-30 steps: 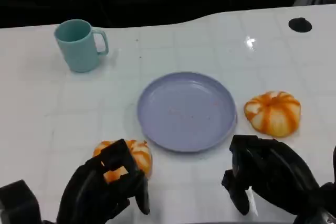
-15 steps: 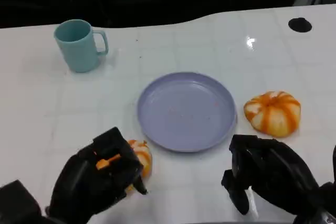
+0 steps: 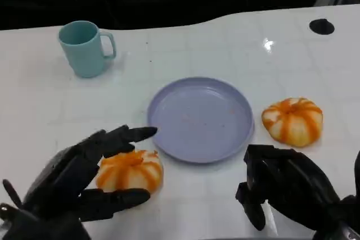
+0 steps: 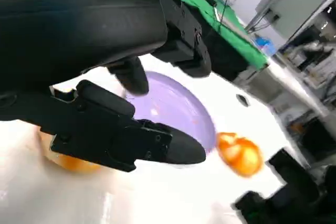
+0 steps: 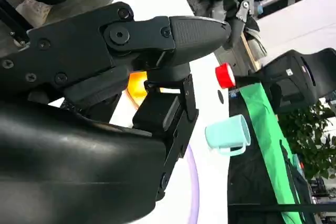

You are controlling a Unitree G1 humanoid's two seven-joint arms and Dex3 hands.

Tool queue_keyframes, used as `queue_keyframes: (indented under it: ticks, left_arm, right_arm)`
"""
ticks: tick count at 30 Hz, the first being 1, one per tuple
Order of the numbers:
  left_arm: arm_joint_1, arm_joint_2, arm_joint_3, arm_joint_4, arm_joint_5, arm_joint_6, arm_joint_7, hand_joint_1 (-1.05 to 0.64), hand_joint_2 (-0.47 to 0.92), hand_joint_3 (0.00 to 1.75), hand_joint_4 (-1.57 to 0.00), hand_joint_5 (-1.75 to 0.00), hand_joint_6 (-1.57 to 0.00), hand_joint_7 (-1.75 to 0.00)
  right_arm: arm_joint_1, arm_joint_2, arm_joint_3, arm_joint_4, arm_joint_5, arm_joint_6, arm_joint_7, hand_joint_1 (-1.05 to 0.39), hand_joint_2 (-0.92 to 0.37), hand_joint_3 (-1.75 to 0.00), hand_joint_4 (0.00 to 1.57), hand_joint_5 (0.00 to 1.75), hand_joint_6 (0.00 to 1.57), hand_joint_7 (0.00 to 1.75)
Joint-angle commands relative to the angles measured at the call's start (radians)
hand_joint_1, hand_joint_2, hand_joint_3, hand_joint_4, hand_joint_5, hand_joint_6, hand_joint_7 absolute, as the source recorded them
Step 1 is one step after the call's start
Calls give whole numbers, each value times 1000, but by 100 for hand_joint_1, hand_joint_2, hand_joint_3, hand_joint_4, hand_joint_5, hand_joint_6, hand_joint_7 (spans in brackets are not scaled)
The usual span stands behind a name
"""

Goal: Grasp the bread from the table and place it into the plate.

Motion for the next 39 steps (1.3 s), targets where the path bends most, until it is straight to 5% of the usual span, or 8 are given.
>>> queue_keyframes:
  ticks: [1,14,31,37,38,39]
  left_arm:
    - [0,59,-34,-68,158,84,5,-74,92,18,0,-68,-25,-7]
    - [-119,135,-188,-24,479,276,-33,-78,92,10,-7,-55,-22,-2]
    - [-310,134,-357,380,534,298,51,-71,92,3,-15,-47,-25,-1]
    - [-335,138,-386,482,513,263,119,-43,92,9,-33,-42,-45,-5]
    - [-336,137,-377,508,497,238,163,-38,92,10,-40,-43,-51,-7]
    - [-337,136,-371,532,485,216,200,-30,92,18,-49,-82,-67,-8]
  right_arm:
    - [6,-10,-6,-15,4,1,0,-92,-92,-39,128,164,109,158]
    - [9,-10,-9,-20,14,17,2,-93,-92,-36,128,164,110,157]
    - [25,-16,-14,-48,22,35,2,-92,-92,-36,128,163,110,156]
    - [26,-15,-13,-53,19,38,-1,-92,-92,-36,128,163,110,156]
    - [26,-14,-13,-53,20,40,-1,-92,-92,-35,128,163,111,156]
    - [26,-14,-14,-54,21,43,-2,-92,-92,-35,128,163,111,156]
